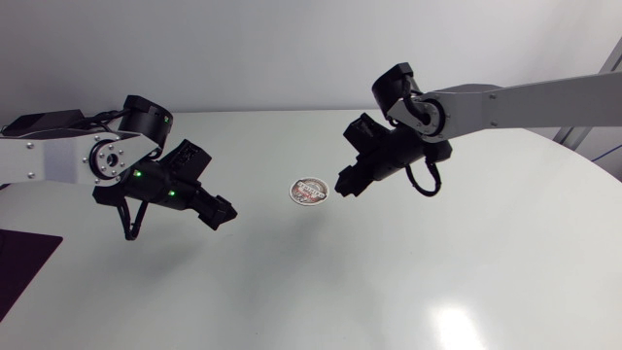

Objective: Turn the coaster over.

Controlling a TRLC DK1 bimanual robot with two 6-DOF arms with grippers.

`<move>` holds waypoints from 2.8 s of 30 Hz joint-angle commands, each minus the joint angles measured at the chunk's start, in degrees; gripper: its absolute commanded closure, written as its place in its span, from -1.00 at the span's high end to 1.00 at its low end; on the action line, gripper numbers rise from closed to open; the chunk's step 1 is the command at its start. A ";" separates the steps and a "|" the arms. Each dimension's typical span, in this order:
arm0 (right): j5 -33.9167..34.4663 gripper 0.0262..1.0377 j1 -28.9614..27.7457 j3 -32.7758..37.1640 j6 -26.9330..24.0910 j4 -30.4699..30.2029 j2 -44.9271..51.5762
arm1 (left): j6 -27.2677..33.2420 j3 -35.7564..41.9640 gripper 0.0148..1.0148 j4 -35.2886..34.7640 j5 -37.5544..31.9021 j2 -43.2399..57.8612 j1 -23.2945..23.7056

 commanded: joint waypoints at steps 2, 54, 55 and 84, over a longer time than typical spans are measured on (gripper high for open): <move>-1.80 -0.87 -0.40 6.50 -1.15 0.27 8.32 | 0.72 3.99 0.93 1.43 1.42 4.22 -0.34; -2.94 -0.96 12.52 12.48 -1.59 -8.87 15.17 | 1.34 11.90 0.93 -8.68 9.25 15.73 -3.59; -2.94 -0.96 11.73 11.95 -1.94 -8.87 14.82 | 1.34 11.90 0.93 -8.68 9.25 15.64 -3.68; -2.32 -0.96 13.31 10.81 -1.50 -5.71 21.15 | 0.63 14.89 0.93 -10.44 9.95 18.46 -3.68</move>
